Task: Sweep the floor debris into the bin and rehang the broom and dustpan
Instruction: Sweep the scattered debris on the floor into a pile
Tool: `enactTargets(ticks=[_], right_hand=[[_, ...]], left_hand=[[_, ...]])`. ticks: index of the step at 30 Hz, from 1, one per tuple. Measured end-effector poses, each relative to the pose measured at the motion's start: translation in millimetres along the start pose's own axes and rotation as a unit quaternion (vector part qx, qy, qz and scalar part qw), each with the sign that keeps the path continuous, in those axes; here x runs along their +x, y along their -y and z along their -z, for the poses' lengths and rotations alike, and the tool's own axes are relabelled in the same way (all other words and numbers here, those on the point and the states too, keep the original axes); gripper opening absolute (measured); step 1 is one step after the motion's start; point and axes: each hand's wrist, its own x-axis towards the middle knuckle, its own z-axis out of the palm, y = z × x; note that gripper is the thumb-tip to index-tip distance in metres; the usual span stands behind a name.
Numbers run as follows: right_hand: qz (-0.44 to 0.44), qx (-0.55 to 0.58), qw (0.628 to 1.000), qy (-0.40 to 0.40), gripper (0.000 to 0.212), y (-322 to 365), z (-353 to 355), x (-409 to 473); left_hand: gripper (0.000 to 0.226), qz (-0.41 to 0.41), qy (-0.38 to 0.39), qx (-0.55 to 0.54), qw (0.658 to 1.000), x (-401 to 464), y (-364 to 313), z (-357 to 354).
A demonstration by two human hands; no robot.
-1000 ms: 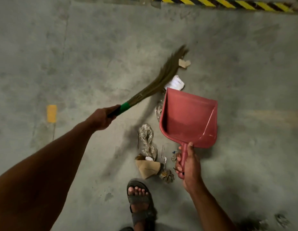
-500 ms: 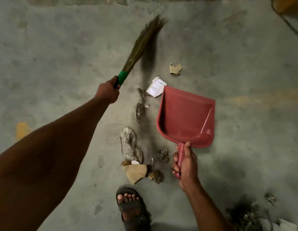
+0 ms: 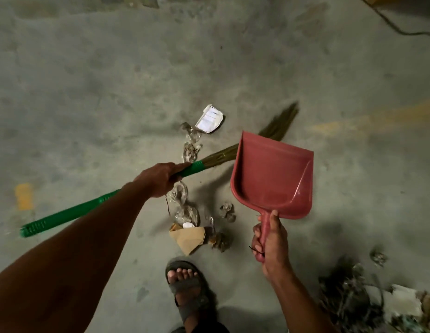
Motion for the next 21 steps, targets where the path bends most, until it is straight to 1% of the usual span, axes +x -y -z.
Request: enactTargets(ticks=[3, 5, 8, 10, 13, 15, 17, 21], right_hand=[[-0.005, 0.014, 1.000, 0.004, 0.055, -8.4, 5.3, -18.5], [-0.010, 0.018, 1.000, 0.003, 0.058, -15.8, 7.4, -29.5], [-0.003, 0.021, 1.000, 0.010, 0.056, -27.6, 13.0, -46.9], [0.004, 0.020, 1.000, 0.016, 0.054, -34.4, 18.2, -56.8], [0.006, 0.022, 0.999, 0.023, 0.051, -45.8, 26.7, -69.4], [0.007, 0.021, 0.999, 0.025, 0.051, -54.4, 31.7, -75.4], [0.011, 0.022, 0.999, 0.024, 0.051, -63.9, 37.7, -81.8], [0.009, 0.031, 0.999, 0.014, 0.050, -81.8, 54.2, -95.5]], left_hand=[[0.058, -0.028, -0.065, -0.024, 0.997, -38.0, 8.1, -1.9], [0.057, -0.014, -0.117, -0.039, 0.992, -58.1, 13.7, 1.5], [0.056, 0.047, -0.178, -0.045, 0.982, -84.7, 20.7, 6.0], [0.057, 0.118, -0.189, -0.036, 0.974, -96.0, 21.7, 6.8], [0.058, 0.208, -0.175, -0.029, 0.962, -106.4, 15.0, 0.5], [0.056, 0.241, -0.140, -0.028, 0.960, -111.7, 8.4, -5.7], [0.056, 0.246, -0.100, -0.017, 0.964, -117.2, 0.0, -15.8], [0.056, 0.190, -0.046, 0.018, 0.981, -127.6, -27.2, -45.8]])
